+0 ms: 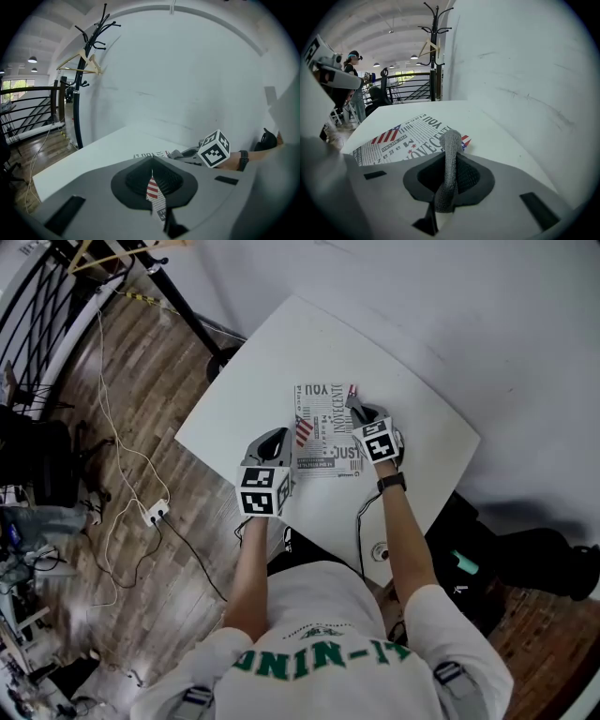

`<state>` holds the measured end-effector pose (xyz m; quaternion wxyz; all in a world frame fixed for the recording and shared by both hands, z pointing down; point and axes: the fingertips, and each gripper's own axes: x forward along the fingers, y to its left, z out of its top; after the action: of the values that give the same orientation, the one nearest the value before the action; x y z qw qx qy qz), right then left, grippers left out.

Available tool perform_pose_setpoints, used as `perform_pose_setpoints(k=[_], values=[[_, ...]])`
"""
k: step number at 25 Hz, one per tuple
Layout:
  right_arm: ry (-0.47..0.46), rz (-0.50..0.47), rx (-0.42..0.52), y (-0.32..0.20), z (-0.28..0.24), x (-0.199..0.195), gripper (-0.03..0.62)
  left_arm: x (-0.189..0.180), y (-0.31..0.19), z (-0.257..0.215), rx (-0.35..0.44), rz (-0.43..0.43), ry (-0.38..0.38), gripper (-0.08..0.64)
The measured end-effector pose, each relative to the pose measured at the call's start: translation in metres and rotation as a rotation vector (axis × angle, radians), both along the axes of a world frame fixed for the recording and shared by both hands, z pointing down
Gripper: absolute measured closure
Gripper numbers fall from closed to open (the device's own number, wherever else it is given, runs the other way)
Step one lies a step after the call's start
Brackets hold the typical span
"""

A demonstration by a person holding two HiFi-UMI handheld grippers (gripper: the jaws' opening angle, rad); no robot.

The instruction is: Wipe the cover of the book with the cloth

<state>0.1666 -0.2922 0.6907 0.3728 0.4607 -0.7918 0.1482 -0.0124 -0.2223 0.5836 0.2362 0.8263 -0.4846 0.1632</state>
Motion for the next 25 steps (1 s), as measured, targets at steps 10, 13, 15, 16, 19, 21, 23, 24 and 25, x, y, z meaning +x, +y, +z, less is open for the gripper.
perform_pose_setpoints(k=[10,13,15,16,19,21,23,24,25], values=[[-0.077,-0.226,0.026,0.007,-0.012,-0.132,0.543,-0.045,0.003,-0.001,-0.002,-0.091,-0.026,0.546],[-0.056,-0.338,0.011,0.021,-0.01,-0.176,0.543,-0.06,0.004,-0.001,-0.004,-0.118,-0.037,0.546],[-0.04,-0.359,-0.007,0.027,-0.005,-0.185,0.541,-0.065,0.005,-0.002,-0.006,-0.126,-0.039,0.546],[-0.039,-0.348,-0.017,0.027,-0.002,-0.184,0.541,-0.066,0.005,-0.003,-0.007,-0.128,-0.037,0.546],[-0.022,-0.312,-0.039,0.027,0.004,-0.165,0.541,-0.06,0.003,-0.005,-0.003,-0.12,-0.023,0.546],[-0.001,-0.292,-0.038,0.026,0.005,-0.143,0.541,-0.052,0.002,-0.006,0.002,-0.101,-0.022,0.546],[0.012,-0.257,-0.018,0.022,0.005,-0.116,0.541,-0.042,0.003,-0.003,-0.002,-0.081,-0.018,0.546],[0.015,-0.234,-0.003,0.021,0.004,-0.101,0.541,-0.037,0.004,-0.001,-0.005,-0.07,-0.014,0.546],[0.015,-0.208,0.007,0.019,0.004,-0.085,0.541,-0.032,0.004,0.0,-0.008,-0.06,-0.009,0.546]])
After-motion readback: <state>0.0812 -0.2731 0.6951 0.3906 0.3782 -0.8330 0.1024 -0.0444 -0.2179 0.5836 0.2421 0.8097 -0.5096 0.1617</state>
